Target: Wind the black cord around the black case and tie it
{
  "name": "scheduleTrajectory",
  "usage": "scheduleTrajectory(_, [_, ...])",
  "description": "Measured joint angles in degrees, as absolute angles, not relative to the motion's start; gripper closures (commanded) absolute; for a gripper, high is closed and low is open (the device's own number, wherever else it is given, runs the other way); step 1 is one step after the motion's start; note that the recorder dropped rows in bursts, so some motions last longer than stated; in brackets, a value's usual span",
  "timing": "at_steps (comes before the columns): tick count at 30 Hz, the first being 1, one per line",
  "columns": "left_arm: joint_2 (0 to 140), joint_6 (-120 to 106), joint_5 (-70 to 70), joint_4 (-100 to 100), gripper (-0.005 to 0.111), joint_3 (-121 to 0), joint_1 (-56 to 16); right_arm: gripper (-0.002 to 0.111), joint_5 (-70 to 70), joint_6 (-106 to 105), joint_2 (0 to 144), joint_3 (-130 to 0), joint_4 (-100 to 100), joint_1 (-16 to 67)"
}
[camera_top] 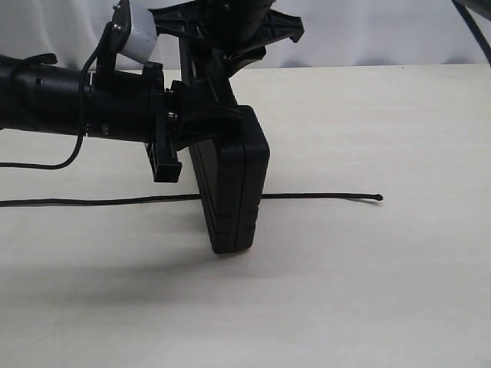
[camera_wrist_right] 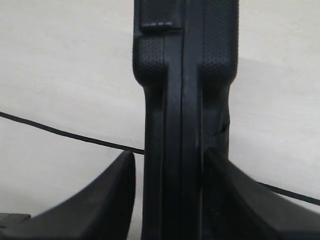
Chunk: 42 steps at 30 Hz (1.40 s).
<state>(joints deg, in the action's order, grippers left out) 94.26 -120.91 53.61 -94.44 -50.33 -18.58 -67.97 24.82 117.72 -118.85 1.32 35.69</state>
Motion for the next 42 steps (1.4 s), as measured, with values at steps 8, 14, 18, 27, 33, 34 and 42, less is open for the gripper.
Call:
scheduleTrajectory(8, [94.3,-120.9,53.6,-94.4,0.107,-50.3,-18.6,0.074,-69.5,24.2,119.0,-118.8,2.3,35.6])
scheduleTrajectory(14, [94.3,-120.9,53.6,-94.4,0.107,-50.3,-18.6,0.074,-69.5,23.5,119.7,-118.8,2.6,35.6])
scheduleTrajectory(18, [94.3,-120.9,53.6,-94.4,0.107,-50.3,-18.6,0.084,-69.1,23.5,119.7,-118.9,2.6,35.6])
scheduleTrajectory(27, [94.3,-120.9,53.5,-94.4,0.107,-50.3,-18.6,0.104,-69.0,23.5,119.7,-118.9,2.6,35.6])
scheduleTrajectory(33, [94.3,-120.9,53.3,-94.9,0.092,-50.3,-18.6,0.104,-69.0,23.5,119.7,-118.9,2.8,35.6])
scheduleTrajectory(34, [94.1,-120.9,52.8,-94.9,0.084,-50.3,-18.6,0.104,-69.0,23.5,119.7,-118.9,2.8,35.6])
scheduleTrajectory(42, [86.5,-112.8,36.0,-84.2,0.062,-49.8,-18.6,0.104,-69.0,23.5,119.7,-118.9,3.0,35.6])
